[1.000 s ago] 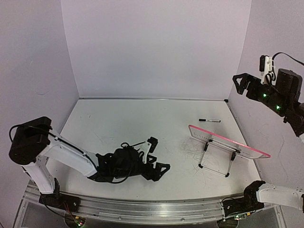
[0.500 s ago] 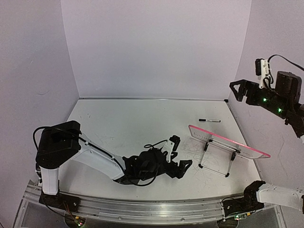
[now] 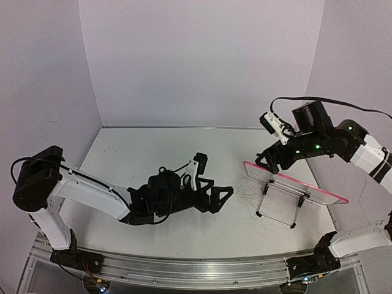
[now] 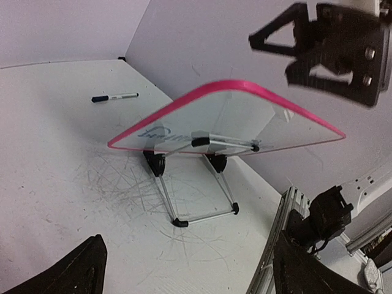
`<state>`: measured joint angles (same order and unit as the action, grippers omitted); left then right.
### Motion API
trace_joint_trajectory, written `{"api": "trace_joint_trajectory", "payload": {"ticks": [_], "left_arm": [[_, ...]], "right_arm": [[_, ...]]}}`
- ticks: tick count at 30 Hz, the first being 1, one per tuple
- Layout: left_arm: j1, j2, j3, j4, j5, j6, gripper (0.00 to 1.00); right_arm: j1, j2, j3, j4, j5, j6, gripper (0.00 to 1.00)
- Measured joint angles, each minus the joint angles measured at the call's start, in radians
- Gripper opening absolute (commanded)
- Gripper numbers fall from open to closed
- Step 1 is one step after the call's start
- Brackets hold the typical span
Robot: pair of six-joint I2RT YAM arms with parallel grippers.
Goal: Write a sentence on the whiteboard
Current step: Adjust the whiteboard at the center of the board.
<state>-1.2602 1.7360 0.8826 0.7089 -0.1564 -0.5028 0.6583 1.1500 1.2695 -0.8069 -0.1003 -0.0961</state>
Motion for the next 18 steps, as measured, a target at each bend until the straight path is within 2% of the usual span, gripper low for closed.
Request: {"api": "trace_joint_trajectory", "payload": {"ticks": [3, 9, 18], "left_arm": [[0.036, -0.053, -0.022, 0.000, 0.010, -0.020, 0.97], [0.094, -0.121, -0.061, 0.009, 0.023, -0.044, 0.97], [0.102, -0.124, -0.086, 0.007, 0.029, -0.049, 0.98]], "right_arm": [[0.052, 0.062, 0.013, -0.035, 0.025, -0.019, 0.77], [0.161, 0.149, 0.031, -0.087, 0.129, -0.023, 0.56], [0.196, 0.212, 0.069, -0.144, 0.277, 0.028, 0.30]]}}
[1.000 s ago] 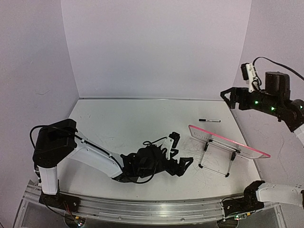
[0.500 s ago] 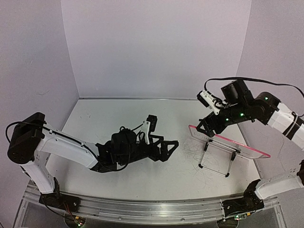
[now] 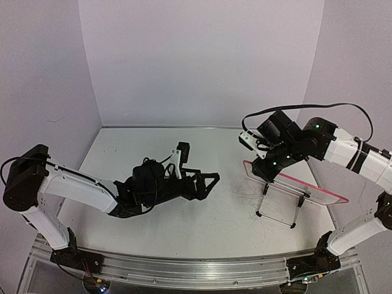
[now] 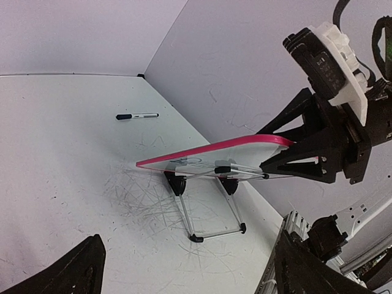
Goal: Write a sentence on the whiteboard
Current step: Adjust the whiteboard at the center of the board.
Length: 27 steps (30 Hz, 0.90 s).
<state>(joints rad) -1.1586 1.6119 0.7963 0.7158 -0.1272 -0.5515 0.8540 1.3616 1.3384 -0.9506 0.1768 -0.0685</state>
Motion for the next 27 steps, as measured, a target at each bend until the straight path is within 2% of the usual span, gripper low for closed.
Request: {"api": "trace_joint_trajectory", "payload": {"ticks": [4, 16, 20, 27], "left_arm": [[0.003, -0.002, 0.000, 0.000, 0.001, 0.003, 0.98], [0.017, -0.044, 0.000, -0.007, -0.021, 0.053, 0.99], [0.022, -0.048, -0.002, -0.009, -0.032, 0.057, 0.99], [0.028, -0.050, -0.020, -0.017, -0.034, 0.055, 0.99]], "right_arm": [[0.015, 0.019, 0.022, -0.008, 0.018, 0.032, 0.21], [0.016, 0.045, 0.031, 0.008, 0.091, 0.026, 0.07], [0.017, 0.053, 0.036, 0.011, 0.096, 0.033, 0.00], [0.017, 0.098, 0.074, 0.018, 0.124, 0.090, 0.00]]}}
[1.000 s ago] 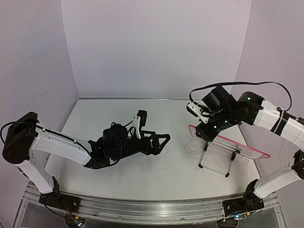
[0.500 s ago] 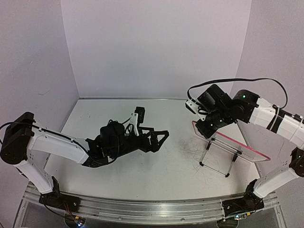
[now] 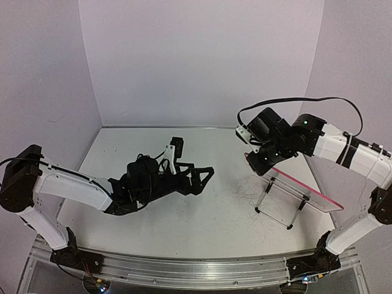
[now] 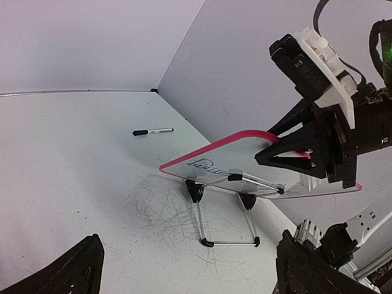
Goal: Write a sentence on the whiteboard
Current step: Adjust the whiteboard at the center of the board.
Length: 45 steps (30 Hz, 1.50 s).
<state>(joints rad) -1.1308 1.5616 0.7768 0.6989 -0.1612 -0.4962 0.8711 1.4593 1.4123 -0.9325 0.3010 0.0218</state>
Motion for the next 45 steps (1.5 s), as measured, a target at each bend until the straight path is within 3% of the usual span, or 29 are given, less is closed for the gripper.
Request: {"api": "trace_joint_trajectory", "payload": {"ticks": [18, 30, 45], "left_arm": [[0.004, -0.051, -0.047, -0.003, -0.011, -0.002, 0.99], [0.006, -0.014, -0.030, -0.019, 0.042, -0.005, 0.99], [0.013, 0.039, 0.009, -0.029, 0.091, -0.026, 0.99]], "right_arm": [[-0.088, 0.075, 0.064, -0.027, 0.096, 0.231, 0.00], [-0.306, 0.001, 0.053, 0.071, 0.033, 0.350, 0.00], [-0.313, 0.123, 0.136, 0.032, 0.094, 0.540, 0.00]]}}
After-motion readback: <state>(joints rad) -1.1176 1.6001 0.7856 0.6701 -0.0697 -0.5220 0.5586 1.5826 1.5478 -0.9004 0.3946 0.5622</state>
